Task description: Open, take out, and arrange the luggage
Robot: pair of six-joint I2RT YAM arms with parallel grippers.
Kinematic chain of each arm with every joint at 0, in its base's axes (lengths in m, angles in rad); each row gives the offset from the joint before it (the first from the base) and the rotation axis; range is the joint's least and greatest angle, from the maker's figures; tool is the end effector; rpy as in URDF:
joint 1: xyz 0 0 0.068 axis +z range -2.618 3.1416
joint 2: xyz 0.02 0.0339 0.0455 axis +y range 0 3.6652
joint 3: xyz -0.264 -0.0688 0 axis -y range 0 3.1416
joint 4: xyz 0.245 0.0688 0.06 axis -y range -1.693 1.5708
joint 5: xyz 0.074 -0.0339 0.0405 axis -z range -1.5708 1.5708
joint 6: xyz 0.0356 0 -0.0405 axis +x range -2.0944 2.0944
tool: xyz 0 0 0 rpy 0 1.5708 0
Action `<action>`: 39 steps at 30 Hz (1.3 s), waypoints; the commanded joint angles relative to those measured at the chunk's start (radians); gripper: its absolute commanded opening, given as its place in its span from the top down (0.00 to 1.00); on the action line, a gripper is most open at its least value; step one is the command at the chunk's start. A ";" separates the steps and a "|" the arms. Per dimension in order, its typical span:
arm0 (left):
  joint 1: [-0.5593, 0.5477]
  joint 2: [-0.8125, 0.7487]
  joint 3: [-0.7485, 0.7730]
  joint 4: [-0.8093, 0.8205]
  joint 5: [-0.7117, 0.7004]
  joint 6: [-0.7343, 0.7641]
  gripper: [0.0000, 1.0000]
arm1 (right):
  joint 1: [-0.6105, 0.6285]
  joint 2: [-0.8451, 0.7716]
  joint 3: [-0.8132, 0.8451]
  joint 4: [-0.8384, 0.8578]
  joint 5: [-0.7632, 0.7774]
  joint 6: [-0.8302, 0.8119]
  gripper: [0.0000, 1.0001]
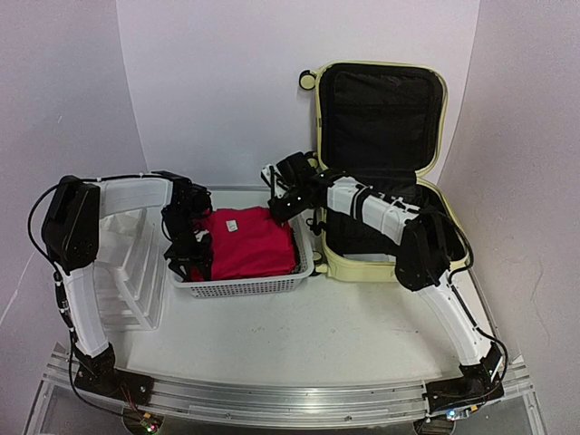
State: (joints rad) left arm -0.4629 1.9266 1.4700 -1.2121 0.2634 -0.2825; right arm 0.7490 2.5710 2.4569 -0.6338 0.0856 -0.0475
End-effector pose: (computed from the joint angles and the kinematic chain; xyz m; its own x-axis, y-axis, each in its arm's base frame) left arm 0.3070 -0.1636 0.1989 -0.9690 0.1828 0.1661 0.1440 0.9645 -0.2216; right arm 0.4215 0.3877 0.2134 -0.4675 -0.4992 -0.7295 -0.6554 0.7495 -0.0929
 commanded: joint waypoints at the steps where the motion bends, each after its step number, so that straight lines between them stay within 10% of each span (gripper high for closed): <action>1: 0.006 -0.055 0.013 -0.049 -0.102 0.019 0.48 | -0.016 -0.226 -0.045 -0.111 -0.114 0.025 0.53; 6: 0.006 -0.122 0.120 -0.050 -0.035 0.010 0.42 | -0.016 -0.308 -0.108 -0.193 -0.336 0.083 0.34; 12: 0.006 -0.122 0.270 -0.029 0.111 -0.029 0.37 | -0.016 -0.238 -0.079 -0.148 -0.614 0.233 0.44; 22: 0.003 -0.011 0.174 0.132 0.145 -0.036 0.46 | -0.082 -0.107 -0.139 -0.010 -0.419 0.344 0.73; 31: 0.003 -0.067 0.114 0.167 -0.028 0.060 0.35 | -0.078 -0.114 -0.084 -0.222 -0.366 0.163 0.72; 34: -0.003 -0.143 0.170 0.203 0.040 0.056 0.27 | -0.058 -0.222 -0.132 -0.280 -0.372 0.089 0.59; 39: -0.119 -0.250 0.149 0.307 0.104 0.167 0.21 | -0.019 -0.500 -0.355 -0.344 -0.279 0.029 0.03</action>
State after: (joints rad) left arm -0.4805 1.8114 1.5829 -1.0077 0.3122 -0.2276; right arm 0.7036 2.3535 2.2189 -0.8875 -0.2703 0.0669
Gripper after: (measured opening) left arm 0.773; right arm 0.786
